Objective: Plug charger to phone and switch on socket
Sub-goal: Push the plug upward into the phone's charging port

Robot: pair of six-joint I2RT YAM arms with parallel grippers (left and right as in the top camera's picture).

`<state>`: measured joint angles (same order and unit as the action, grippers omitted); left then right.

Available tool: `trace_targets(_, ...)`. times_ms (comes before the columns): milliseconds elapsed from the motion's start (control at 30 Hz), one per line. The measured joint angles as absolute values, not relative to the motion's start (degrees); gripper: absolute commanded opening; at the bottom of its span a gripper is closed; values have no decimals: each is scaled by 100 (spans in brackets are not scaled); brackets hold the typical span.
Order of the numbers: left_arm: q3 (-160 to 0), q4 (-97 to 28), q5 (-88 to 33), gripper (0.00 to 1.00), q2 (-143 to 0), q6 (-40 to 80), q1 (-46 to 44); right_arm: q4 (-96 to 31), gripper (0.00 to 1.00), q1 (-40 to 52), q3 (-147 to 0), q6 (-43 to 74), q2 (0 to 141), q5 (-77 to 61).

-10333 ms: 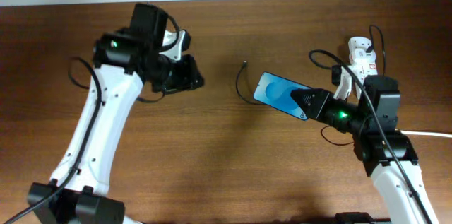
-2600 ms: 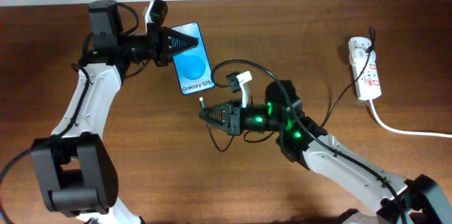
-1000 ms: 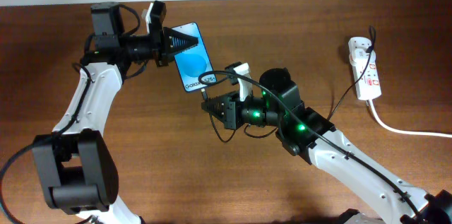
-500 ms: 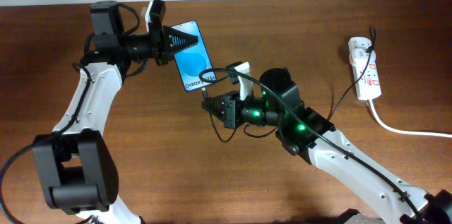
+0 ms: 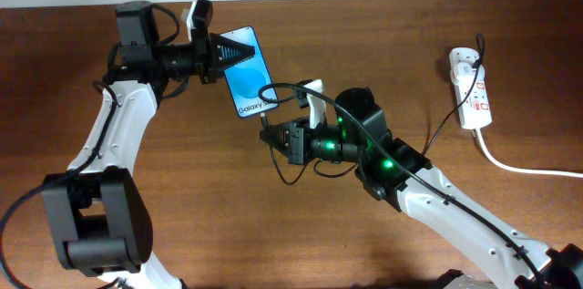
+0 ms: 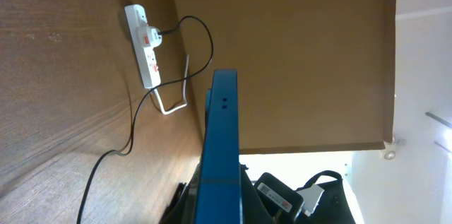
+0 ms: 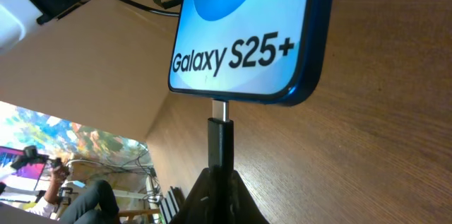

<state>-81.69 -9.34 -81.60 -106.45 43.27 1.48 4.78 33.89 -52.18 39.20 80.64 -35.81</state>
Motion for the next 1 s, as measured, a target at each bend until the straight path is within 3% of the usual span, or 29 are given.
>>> trace_targets(1000,-8169,-718,-7985,0,-10645,4257,1,580,4,3157,-5218,4093,8171,-3889)
